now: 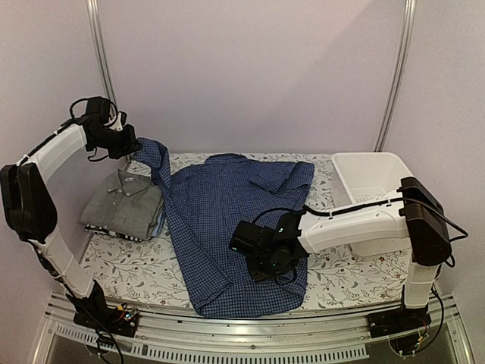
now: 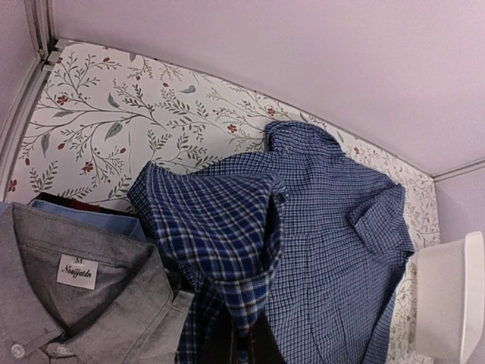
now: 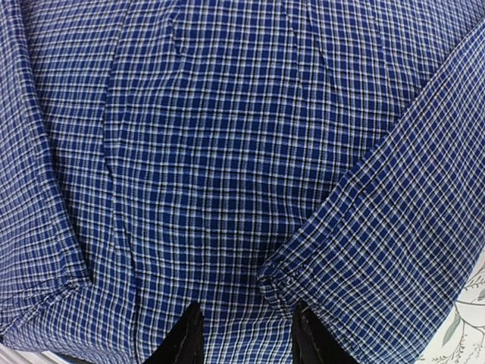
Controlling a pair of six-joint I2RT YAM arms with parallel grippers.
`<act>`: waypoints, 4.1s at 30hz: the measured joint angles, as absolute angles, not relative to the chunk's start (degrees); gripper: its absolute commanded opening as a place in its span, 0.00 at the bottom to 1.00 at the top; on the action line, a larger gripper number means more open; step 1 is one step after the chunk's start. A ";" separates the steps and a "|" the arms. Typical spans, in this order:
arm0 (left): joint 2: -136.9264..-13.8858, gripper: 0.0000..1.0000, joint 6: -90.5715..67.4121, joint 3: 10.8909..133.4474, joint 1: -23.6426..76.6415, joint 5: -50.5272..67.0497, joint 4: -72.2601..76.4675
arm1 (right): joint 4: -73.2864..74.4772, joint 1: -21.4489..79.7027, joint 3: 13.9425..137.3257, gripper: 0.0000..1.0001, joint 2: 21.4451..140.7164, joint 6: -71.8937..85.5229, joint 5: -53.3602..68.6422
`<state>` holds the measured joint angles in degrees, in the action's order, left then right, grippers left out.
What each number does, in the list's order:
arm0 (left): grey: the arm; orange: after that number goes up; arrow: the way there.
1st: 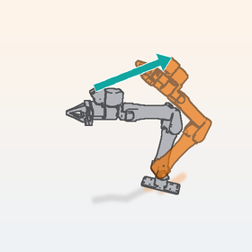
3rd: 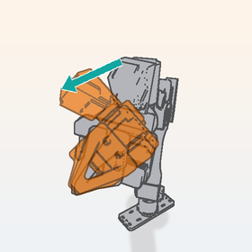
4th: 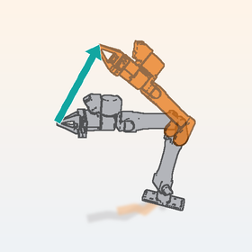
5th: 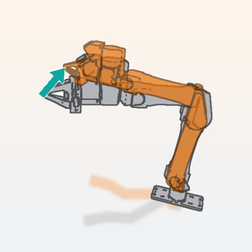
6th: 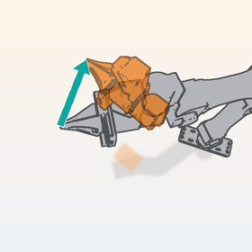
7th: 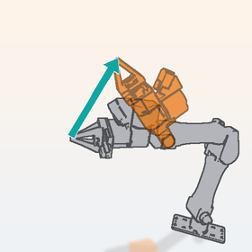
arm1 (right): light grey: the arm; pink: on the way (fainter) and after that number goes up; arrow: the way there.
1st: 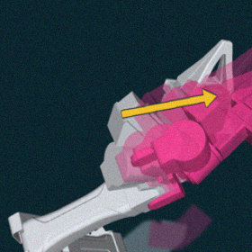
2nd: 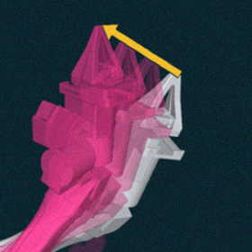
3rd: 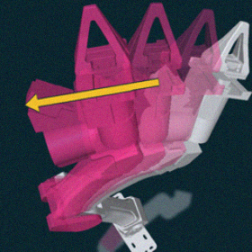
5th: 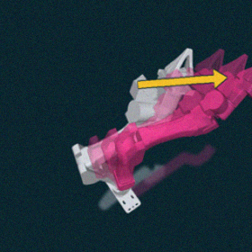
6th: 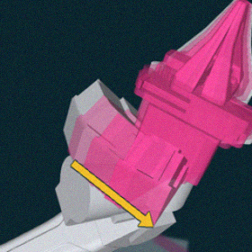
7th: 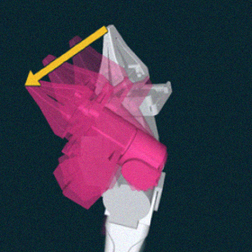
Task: Fold and stack the long sleeve shirts
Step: Flatten out the crumpled shirt at the center of the board.
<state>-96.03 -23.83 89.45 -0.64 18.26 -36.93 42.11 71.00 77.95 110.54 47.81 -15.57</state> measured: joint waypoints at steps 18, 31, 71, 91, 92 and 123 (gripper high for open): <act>-96.01 0.00 -23.90 88.27 -0.62 18.92 -35.48 | 45.76 71.02 82.35 0.04 117.21 52.36 -23.57; -96.01 0.00 -23.86 86.87 -0.62 18.85 -34.61 | 54.43 70.70 68.75 0.00 107.42 61.71 -26.89; -96.01 0.00 -23.79 86.02 0.86 19.35 -33.52 | 28.21 70.46 84.29 0.38 113.60 46.74 -6.83; -96.01 0.00 -23.59 86.41 0.91 19.29 -33.43 | 29.82 71.44 87.55 0.35 120.38 45.01 -2.83; -96.01 0.00 -23.59 86.41 0.91 19.29 -33.39 | 30.11 71.53 87.50 0.34 120.38 45.23 -2.83; -96.95 0.00 -23.59 89.62 1.10 18.81 -33.28 | 21.26 74.78 104.09 0.00 124.05 36.42 9.78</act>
